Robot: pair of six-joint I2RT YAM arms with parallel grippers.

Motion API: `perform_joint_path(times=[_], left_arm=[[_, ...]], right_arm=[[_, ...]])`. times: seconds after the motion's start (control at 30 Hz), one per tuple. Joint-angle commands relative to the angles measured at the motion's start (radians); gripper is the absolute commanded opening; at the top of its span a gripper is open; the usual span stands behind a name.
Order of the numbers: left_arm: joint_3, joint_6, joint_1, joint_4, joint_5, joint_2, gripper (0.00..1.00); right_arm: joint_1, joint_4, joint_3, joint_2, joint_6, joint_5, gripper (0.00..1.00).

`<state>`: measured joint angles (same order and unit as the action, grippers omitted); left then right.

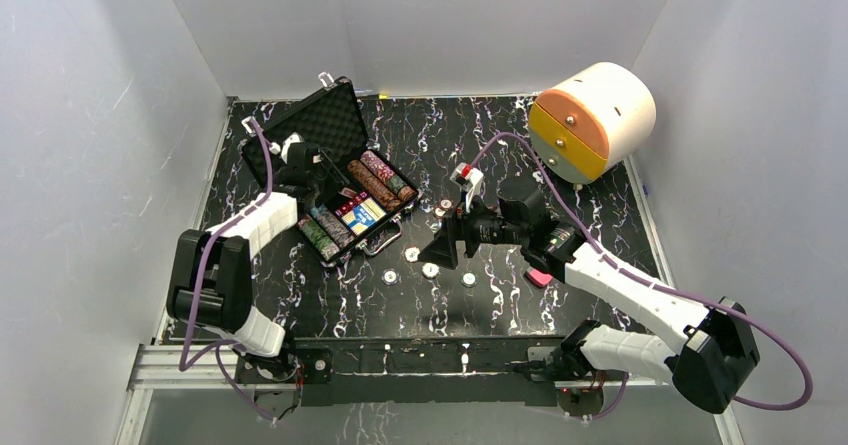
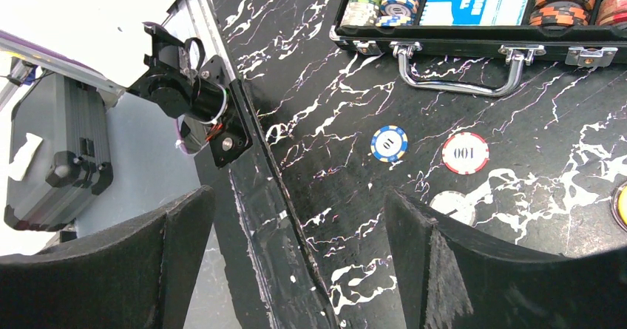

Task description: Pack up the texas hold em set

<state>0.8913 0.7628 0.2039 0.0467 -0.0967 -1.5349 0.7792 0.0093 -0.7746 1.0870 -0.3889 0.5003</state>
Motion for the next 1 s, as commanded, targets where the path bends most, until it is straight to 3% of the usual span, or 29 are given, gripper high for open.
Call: perform_joint_path(times=[0.0,0.3,0.43,0.57,0.67,0.73,0.97], left_arm=[[0.066,0.004,-0.008,-0.031,-0.040,0.002,0.51],[0.087,0.029,-0.019,-0.137,-0.137,0.008,0.66],[0.073,0.033,-0.026,-0.135,-0.118,0.004,0.67],[0.063,0.041,-0.031,-0.122,-0.115,-0.001,0.61],[0.065,0.034,-0.039,-0.098,-0.103,-0.009,0.42],[0.077,0.024,-0.043,-0.093,-0.099,-0.020,0.34],[0.077,-0.039,-0.044,-0.056,-0.153,-0.051,0.29]], right_arm=[[-0.001,0.034,-0.028,-0.023,0.013,0.009,0.92],[-0.001,0.038,-0.024,-0.017,0.014,0.005,0.93],[0.000,0.037,-0.025,-0.014,0.016,0.003,0.93],[0.000,0.036,-0.024,-0.012,0.018,0.002,0.93],[-0.001,0.037,-0.023,-0.011,0.019,-0.002,0.93],[-0.001,0.036,-0.023,-0.010,0.019,-0.005,0.93],[-0.001,0.028,-0.020,-0.012,0.022,-0.015,0.93]])
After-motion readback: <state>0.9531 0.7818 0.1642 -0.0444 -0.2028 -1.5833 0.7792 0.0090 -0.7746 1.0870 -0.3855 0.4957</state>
